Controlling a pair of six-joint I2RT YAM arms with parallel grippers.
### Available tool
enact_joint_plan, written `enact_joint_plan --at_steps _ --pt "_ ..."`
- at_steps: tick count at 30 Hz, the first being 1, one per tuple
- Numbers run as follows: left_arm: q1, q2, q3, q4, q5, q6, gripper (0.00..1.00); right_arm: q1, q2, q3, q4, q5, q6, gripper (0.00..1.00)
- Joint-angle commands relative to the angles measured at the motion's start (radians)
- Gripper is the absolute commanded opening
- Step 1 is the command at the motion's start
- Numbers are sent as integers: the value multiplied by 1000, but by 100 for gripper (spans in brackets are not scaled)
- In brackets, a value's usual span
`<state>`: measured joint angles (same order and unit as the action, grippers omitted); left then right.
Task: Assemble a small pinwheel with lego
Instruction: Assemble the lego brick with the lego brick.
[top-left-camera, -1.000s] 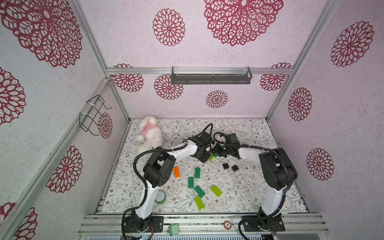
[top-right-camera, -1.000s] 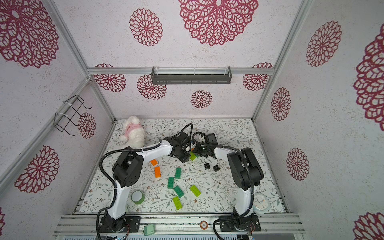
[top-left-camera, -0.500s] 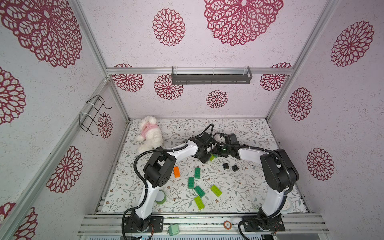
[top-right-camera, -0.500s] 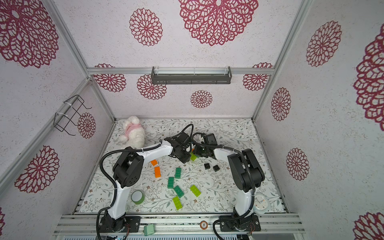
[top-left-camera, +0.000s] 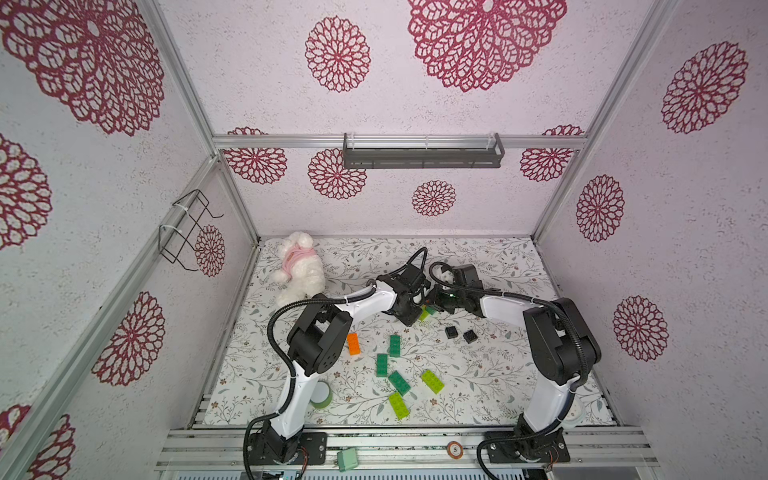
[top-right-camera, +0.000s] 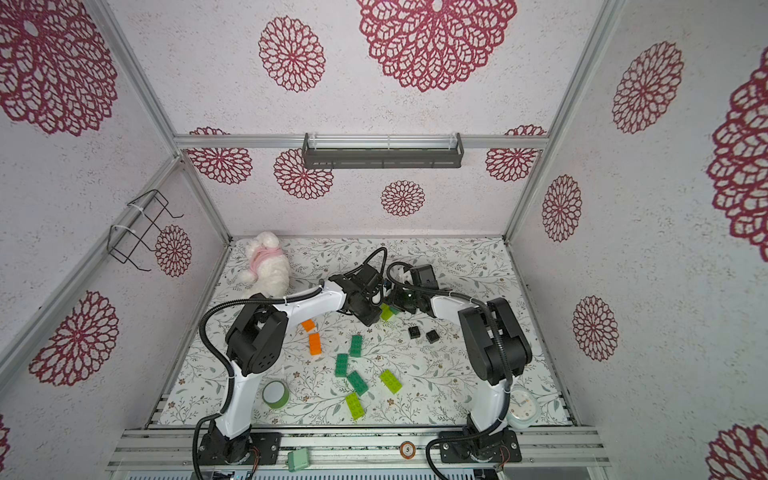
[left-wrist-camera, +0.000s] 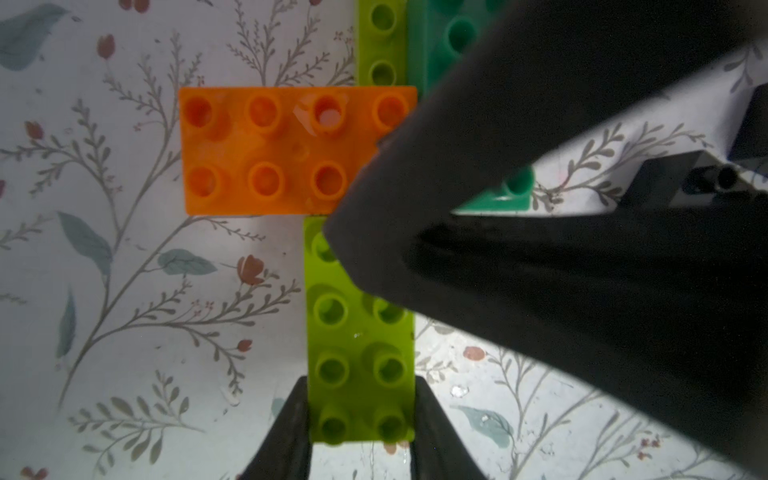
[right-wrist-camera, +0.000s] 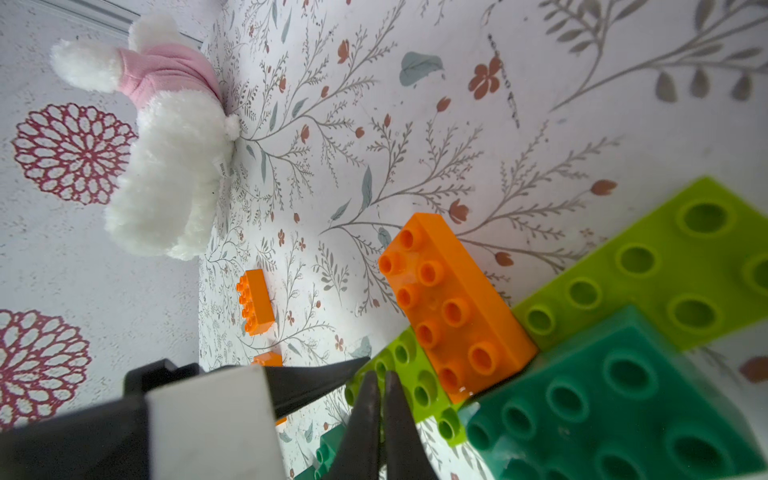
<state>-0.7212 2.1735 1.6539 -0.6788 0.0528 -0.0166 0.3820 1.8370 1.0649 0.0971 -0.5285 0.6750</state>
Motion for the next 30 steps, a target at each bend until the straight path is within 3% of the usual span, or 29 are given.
enact_joint_plan --at_steps 1,8,19,30 --pt "-7 16 -2 5 -7 8 34 -1 -26 -12 23 -19 10 9" --pt "-7 14 -6 10 -9 7 35 5 5 -34 18 -13 8 9" --pt "-7 9 -3 9 -10 11 35 5 19 -16 -131 168 -61 8" --pt "-10 1 0 17 -13 10 37 11 25 -61 -190 252 -78 6"
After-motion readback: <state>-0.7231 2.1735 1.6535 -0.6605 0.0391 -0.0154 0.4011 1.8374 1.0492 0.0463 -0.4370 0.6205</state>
